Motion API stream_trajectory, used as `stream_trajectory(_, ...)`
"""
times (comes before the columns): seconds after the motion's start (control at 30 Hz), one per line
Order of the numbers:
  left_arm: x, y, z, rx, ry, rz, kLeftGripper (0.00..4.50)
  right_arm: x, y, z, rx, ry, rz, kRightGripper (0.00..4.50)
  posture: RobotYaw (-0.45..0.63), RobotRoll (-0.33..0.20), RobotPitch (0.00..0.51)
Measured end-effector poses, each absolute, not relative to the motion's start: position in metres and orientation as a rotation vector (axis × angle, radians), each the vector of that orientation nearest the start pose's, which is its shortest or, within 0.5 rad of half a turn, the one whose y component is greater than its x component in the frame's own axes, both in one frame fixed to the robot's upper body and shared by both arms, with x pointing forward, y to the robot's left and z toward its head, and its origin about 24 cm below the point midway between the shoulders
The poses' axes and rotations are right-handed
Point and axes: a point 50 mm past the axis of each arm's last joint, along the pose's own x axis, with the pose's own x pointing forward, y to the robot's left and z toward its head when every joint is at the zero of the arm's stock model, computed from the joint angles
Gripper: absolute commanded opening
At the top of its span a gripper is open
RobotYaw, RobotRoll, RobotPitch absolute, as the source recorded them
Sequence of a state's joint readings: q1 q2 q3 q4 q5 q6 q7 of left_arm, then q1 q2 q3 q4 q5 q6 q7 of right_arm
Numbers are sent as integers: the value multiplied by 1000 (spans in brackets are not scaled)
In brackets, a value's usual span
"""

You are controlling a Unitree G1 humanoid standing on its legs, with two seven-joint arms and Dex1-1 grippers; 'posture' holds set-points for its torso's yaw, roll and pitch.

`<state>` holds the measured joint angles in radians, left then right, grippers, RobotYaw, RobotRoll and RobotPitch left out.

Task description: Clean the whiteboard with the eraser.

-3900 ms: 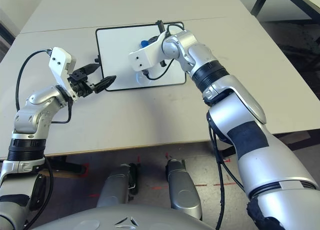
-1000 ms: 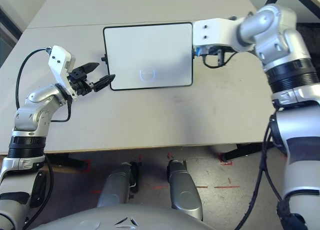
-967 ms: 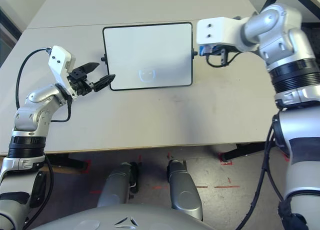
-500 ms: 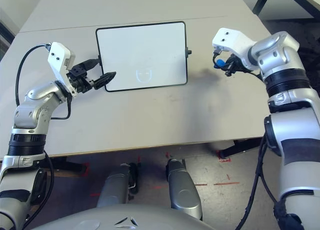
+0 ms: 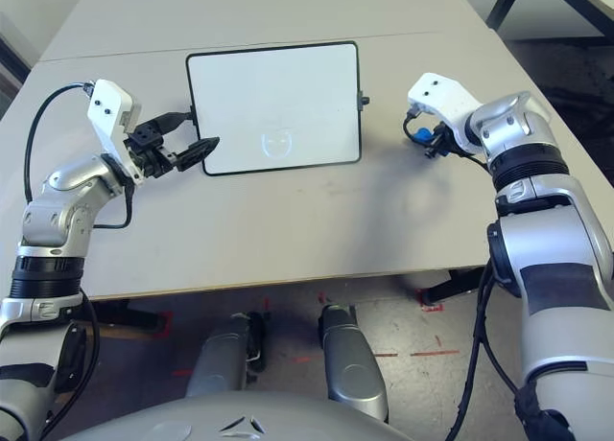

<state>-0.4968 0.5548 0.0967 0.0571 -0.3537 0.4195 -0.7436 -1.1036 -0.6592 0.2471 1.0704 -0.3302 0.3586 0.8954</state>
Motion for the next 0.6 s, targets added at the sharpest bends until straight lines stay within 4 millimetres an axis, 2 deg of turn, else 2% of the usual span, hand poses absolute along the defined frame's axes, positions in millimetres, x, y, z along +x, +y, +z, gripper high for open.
stream_trajectory(0.17, 318, 211, 169, 175, 2, -688, 4500, 383, -274, 169, -664, 703, 440, 3955, -140, 0, 171)
stream_trajectory(0.23, 318, 211, 169, 174, 1, -687, 4500, 382, -273, 172, -644, 687, 473, 4472, -136, 0, 171)
stream_trajectory(0.47, 316, 228, 184, 110, -82, -595, 4500, 380, -286, 211, -509, 455, 455, 4472, -123, 0, 190)
stream_trajectory(0.6, 317, 243, 195, 26, -166, -418, 4500, 378, -297, 224, -366, 212, 397, 4472, -104, 0, 206)
